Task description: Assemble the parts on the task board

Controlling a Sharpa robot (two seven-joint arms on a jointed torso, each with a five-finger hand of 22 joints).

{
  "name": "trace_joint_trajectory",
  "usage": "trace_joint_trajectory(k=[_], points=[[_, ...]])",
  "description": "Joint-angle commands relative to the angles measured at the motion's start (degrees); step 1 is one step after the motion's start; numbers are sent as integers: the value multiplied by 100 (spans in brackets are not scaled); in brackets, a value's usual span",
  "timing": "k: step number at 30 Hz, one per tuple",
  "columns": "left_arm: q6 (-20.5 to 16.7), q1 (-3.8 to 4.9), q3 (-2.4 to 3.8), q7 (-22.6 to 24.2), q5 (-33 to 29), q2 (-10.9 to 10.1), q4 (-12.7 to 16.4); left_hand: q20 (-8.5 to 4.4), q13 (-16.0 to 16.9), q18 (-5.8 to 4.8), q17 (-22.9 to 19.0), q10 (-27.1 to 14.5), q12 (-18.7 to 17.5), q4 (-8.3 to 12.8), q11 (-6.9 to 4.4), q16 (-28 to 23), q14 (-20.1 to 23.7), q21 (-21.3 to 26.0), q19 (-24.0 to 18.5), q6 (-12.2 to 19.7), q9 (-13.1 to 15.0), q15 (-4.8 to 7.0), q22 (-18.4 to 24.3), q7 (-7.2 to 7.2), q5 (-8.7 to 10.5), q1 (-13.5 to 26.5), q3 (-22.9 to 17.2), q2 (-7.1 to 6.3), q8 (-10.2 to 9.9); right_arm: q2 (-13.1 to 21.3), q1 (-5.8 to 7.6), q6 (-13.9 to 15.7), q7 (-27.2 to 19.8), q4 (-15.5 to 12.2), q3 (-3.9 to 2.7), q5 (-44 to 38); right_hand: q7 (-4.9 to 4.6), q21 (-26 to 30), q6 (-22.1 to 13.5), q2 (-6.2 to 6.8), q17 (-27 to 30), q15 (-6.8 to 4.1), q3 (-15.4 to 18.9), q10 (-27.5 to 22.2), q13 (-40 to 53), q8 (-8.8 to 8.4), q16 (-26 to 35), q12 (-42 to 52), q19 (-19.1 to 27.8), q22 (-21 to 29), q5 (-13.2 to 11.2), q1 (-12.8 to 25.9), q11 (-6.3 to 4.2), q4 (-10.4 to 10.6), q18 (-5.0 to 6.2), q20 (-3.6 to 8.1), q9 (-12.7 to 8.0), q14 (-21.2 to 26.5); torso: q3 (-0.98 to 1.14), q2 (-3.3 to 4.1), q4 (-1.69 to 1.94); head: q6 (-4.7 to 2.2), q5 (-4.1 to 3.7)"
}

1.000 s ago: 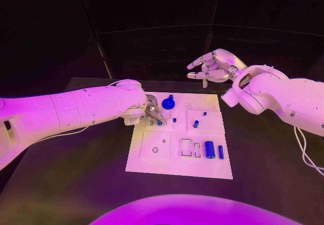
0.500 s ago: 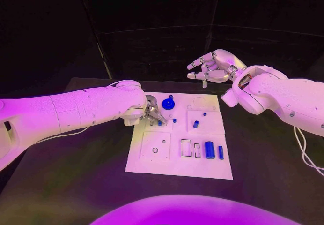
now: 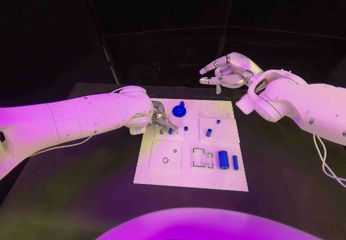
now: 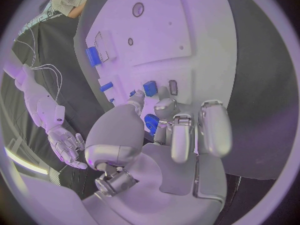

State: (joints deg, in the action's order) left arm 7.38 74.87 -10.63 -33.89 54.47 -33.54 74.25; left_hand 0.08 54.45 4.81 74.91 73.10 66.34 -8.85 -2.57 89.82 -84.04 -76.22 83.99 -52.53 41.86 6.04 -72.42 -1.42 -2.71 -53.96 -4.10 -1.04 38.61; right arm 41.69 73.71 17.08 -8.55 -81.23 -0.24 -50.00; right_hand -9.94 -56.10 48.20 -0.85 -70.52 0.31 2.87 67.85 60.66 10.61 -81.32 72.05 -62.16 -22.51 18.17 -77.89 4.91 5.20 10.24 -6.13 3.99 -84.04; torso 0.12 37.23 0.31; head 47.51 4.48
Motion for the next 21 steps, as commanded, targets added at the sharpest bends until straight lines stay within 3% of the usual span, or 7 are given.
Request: trace_joint_trajectory(k=[1, 3, 9, 12, 16, 21], points=[[-94, 15, 89, -11, 27, -49, 86, -30, 5, -108, 1509, 25, 12, -12, -28, 18, -596, -22, 158, -15, 9, 29, -9, 35, 1, 44, 68, 25, 18, 3, 11, 2, -44, 1, -5, -7, -13, 18, -47, -19, 5, 7, 40, -47, -6, 19, 19, -11, 6, 5, -22, -19, 11, -8, 32, -19, -1, -181, 3, -4, 5, -12, 5], [-91, 15, 163, -11, 27, -77, 127, -32, 5, -109, 1509, 27, 15, -36, -31, 18, -596, -24, 158, -15, 13, 31, -13, 38, 1, 28, 111, 35, 24, 5, 11, 3, -43, 3, -5, -7, -13, 18, -47, -19, 5, 7, 40, -47, -6, 19, 19, -11, 6, 5, -22, -19, 11, -8, 32, -19, -1, -181, 2, -3, 6, -11, 3], [-49, 37, 587, -24, 26, -232, 266, -32, -43, -105, 1509, -6, -13, -60, -17, 18, -596, -5, 152, 59, 2, 27, 4, 20, 0, -95, 224, 63, -10, 14, 11, 4, -39, 11, -5, -7, -13, 18, -47, -19, 5, 7, 40, -47, -6, 19, 19, -11, 6, 5, -22, -19, 11, -8, 32, -19, -1, -181, 2, -3, 8, -21, 3], [13, 121, 736, -48, 26, -302, 241, -20, -88, -99, 1509, -45, -41, -76, 13, 18, -596, 27, 140, 192, -51, 2, 37, -29, 0, -183, 310, 84, -114, 19, 11, 4, -34, 16, -5, -7, -13, 18, -47, -19, 5, 7, 40, -47, -6, 19, 19, -11, 6, 5, -22, -19, 11, -8, 32, -19, -1, -181, 5, -5, 9, -33, 5], [197, 304, 833, -66, 26, -276, -66, 62, -117, -104, 1509, -89, -44, -105, 174, 18, -596, 50, 130, 594, -352, -124, 50, -218, -2, -372, 502, 134, -567, 15, 10, 0, -27, 26, -5, -7, -15, 25, -53, -21, 5, 10, 47, -47, 1, 21, 22, -5, 14, 9, -23, -14, 13, -2, 32, -21, -1, -178, 10, -3, 10, -50, 19], [449, 400, 853, -58, 33, -47, -641, 161, -119, -104, 1509, -111, -18, -113, 294, 18, -596, 58, 124, 709, -691, -232, 45, -352, -2, -580, 682, 206, -933, -8, 10, -8, -20, 39, -5, -7, -15, 25, -53, -21, 5, 10, 47, -47, 1, 21, 22, -5, 14, 9, -23, -14, 13, -2, 32, -21, -1, -178, 5, 1, -4, -63, 43]])
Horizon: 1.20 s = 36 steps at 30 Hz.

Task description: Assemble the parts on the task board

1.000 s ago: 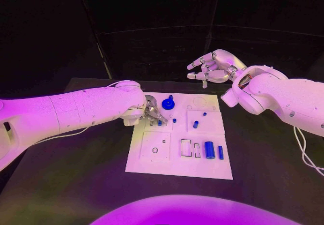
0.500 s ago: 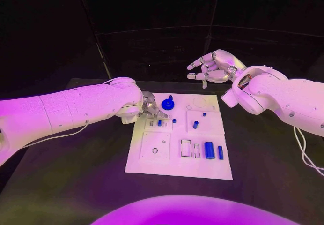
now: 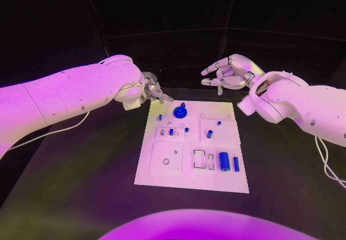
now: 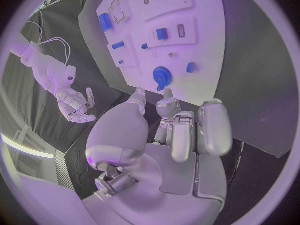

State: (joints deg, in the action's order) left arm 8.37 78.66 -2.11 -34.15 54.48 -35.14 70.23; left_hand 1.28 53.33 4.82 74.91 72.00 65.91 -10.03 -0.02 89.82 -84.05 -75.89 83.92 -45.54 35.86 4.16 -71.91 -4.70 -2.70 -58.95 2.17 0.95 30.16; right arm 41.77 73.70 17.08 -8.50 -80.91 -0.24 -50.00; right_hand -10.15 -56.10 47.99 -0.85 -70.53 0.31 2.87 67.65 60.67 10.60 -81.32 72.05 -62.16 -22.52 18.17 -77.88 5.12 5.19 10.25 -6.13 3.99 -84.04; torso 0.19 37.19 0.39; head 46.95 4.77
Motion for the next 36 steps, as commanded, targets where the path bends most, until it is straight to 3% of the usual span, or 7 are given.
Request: trace_joint_trajectory(k=[1, 4, 8, 16, 24, 36], points=[[413, 29, 0, -29, 42, 168, -359, 52, -10, -104, 1509, -7, 27, 4, 47, 18, -595, 25, 130, 2, -135, -51, -8, -33, -3, -110, 81, 21, -123, -21, 11, -10, -24, 9, -6, -6, 6, 25, -32, -21, 5, 9, 48, -26, 0, 21, 22, -5, 14, 10, -23, -14, -8, -2, 32, -21, -1, -178, -2, 7, -18, -7, 17], [646, 38, -30, 19, 137, 309, -652, 78, -35, -98, 1509, -29, 22, -5, 65, 18, -595, 32, 126, -42, -238, -68, -5, -47, -1, -175, 153, 61, -199, -29, 11, -13, -24, 15, -6, -6, 6, 25, -32, -21, 5, 9, 48, -26, 0, 21, 22, -5, 14, 10, -23, -14, -8, -2, 32, -21, -1, -178, -18, 13, -16, -13, 18], [910, 24, -111, 89, 308, 493, -1035, 97, -69, -94, 1509, -58, 5, -3, 72, 18, -595, 40, 119, -89, -323, -77, -1, -58, -2, -240, 215, 93, -254, -43, 10, -20, -23, 27, -6, -6, 6, 25, -32, -21, 5, 9, 48, -26, 0, 21, 22, -5, 14, 10, -23, -14, -8, -2, 32, -21, -1, -178, -9, 10, -21, -10, 27], [1175, -104, -158, 189, 398, 793, -1575, 113, -79, -92, 1509, -70, 10, 5, 76, 18, -595, 35, 118, -164, -416, -84, -14, -60, -3, -330, 269, 166, -301, -75, 10, -30, -27, 39, -6, -6, 6, 28, -34, -23, 8, 10, 49, -27, 1, 23, 24, -4, 16, 11, -22, -16, -8, -1, 32, -22, -1, -177, -12, 12, -16, -1, 27], [1284, -222, -167, 255, 419, 951, -1818, 116, -94, -94, 1509, -79, 8, -3, 68, 18, -595, 21, 122, -236, -462, -80, -34, -48, -3, -359, 313, 208, -306, -93, 9, -38, -27, 44, -6, -6, 6, 28, -34, -23, 8, 10, 49, -27, 1, 23, 24, -4, 16, 11, -22, -16, -8, -1, 32, -22, -1, -177, -5, 4, -12, 7, 49], [1462, -285, -171, 316, 424, 1038, -1899, 110, -76, -95, 1509, -68, 31, -19, 45, 18, -595, 7, 125, -374, -513, -63, -57, -18, -3, -393, 394, 265, -282, -110, 9, -41, -27, 50, -6, -6, 5, 30, -35, -27, 5, 10, 48, -17, 14, 24, 23, 5, 18, 12, -20, -18, -7, -1, 32, -23, -1, -177, -5, 3, -6, 15, 55]])
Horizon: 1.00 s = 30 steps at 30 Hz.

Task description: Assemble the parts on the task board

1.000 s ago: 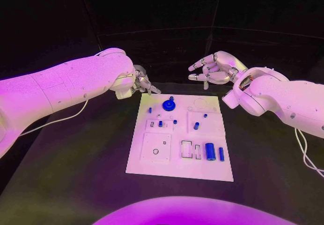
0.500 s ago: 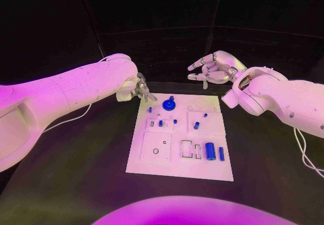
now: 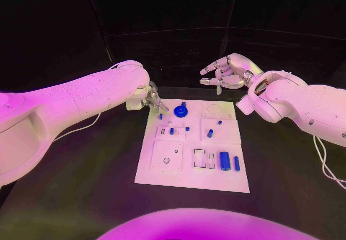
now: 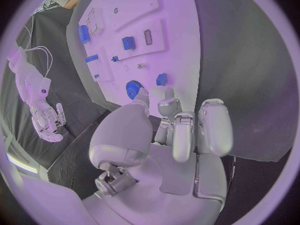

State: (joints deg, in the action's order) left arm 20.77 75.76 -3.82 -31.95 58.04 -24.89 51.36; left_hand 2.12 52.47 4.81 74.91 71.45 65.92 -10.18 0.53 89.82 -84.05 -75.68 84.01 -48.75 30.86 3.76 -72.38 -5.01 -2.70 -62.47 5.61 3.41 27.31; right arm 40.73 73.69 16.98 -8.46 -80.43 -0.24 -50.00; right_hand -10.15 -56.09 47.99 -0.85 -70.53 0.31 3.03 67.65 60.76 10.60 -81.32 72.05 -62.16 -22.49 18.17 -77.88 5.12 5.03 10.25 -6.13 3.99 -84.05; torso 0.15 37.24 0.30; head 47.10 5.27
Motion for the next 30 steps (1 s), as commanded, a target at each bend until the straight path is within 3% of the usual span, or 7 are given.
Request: trace_joint_trajectory(k=[1, 30], points=[[248, 3, 0, 98, 68, 16, -14, 25, 7, -95, 1509, -14, 30, -3, -12, 18, -595, -18, 118, -67, -16, -21, -14, 17, -4, -47, 55, 25, 7, -7, 11, -31, -31, 2, -6, -6, 5, 30, -35, -27, 5, 10, 33, -18, 5, 24, 23, 5, 18, 9, -20, -18, -7, 15, 32, -23, -1, -177, -1, -2, 3, 5, 6], [379, -39, -3, 37, 68, 78, -80, -3, 11, -97, 1509, -2, 50, 114, -49, 18, -595, -27, 118, -213, -84, 11, -37, 57, -6, -287, 86, 175, 49, -15, 11, -42, -27, 1, -6, -6, 5, 33, -33, -36, 3, 11, 33, -9, 15, 30, 24, 14, 20, 11, -17, -20, -7, 17, 33, -24, 1, -176, 4, -3, 4, 26, 14]])
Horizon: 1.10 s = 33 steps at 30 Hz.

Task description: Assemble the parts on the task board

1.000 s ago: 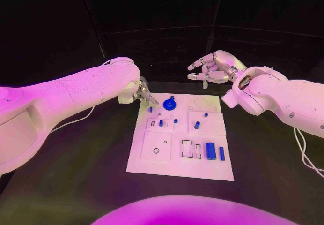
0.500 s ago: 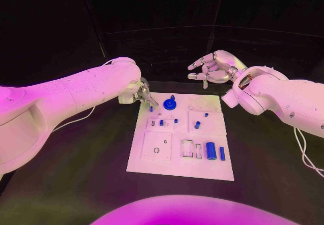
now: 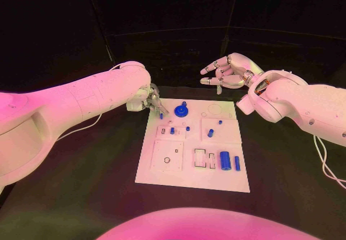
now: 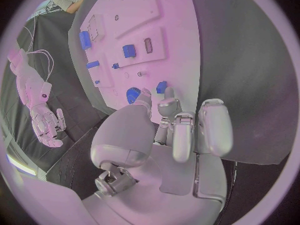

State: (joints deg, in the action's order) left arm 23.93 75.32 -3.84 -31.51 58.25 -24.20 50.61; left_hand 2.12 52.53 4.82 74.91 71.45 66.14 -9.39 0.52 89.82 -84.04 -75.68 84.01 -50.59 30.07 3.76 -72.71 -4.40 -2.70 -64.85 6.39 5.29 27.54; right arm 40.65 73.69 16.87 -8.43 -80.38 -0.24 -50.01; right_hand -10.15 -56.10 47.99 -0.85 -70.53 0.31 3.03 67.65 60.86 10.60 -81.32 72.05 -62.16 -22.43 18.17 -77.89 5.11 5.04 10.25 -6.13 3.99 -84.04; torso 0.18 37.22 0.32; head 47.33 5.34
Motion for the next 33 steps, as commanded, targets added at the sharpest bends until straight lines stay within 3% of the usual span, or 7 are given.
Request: trace_joint_trajectory(k=[1, 20, 33], points=[[58, 3, 0, -6, 48, 8, 1, -3, 4, -97, 1509, -3, 28, 37, -49, 18, -596, -27, 118, -30, -6, 11, -4, -5, -6, -54, 7, -8, 26, -7, 11, -32, -28, -5, -6, -6, 5, 33, -34, -36, 3, 11, 33, -9, 5, 30, 24, 14, 20, 5, -17, -20, -7, 16, 33, -24, 1, -177, 2, 1, -2, 2, 12], [61, -9, 0, -15, 48, 31, 30, -11, -7, -95, 1509, -4, 27, 135, -54, 18, -596, -17, 114, -48, -47, 17, -1, -2, -6, -202, -45, 112, 29, 5, 11, -32, -17, -17, -6, -6, 5, 33, -34, -36, 3, 11, 33, -9, 5, 30, 24, 14, 20, 5, -17, -20, -7, 16, 33, -24, 1, -177, 0, 2, 0, 36, 26], [86, -18, 0, -20, 48, 56, -2, -20, -27, -93, 1509, -13, 18, 367, -68, 18, -596, -6, 110, -72, -96, 28, 0, 12, -7, -486, -220, 276, 38, 1, 11, -31, -21, -20, -6, -6, 6, 35, -30, -42, 0, 10, 34, -3, 11, 36, 24, 21, 20, 6, -15, -23, -8, 17, 34, -24, 2, -177, 1, 0, 3, 58, 19]])
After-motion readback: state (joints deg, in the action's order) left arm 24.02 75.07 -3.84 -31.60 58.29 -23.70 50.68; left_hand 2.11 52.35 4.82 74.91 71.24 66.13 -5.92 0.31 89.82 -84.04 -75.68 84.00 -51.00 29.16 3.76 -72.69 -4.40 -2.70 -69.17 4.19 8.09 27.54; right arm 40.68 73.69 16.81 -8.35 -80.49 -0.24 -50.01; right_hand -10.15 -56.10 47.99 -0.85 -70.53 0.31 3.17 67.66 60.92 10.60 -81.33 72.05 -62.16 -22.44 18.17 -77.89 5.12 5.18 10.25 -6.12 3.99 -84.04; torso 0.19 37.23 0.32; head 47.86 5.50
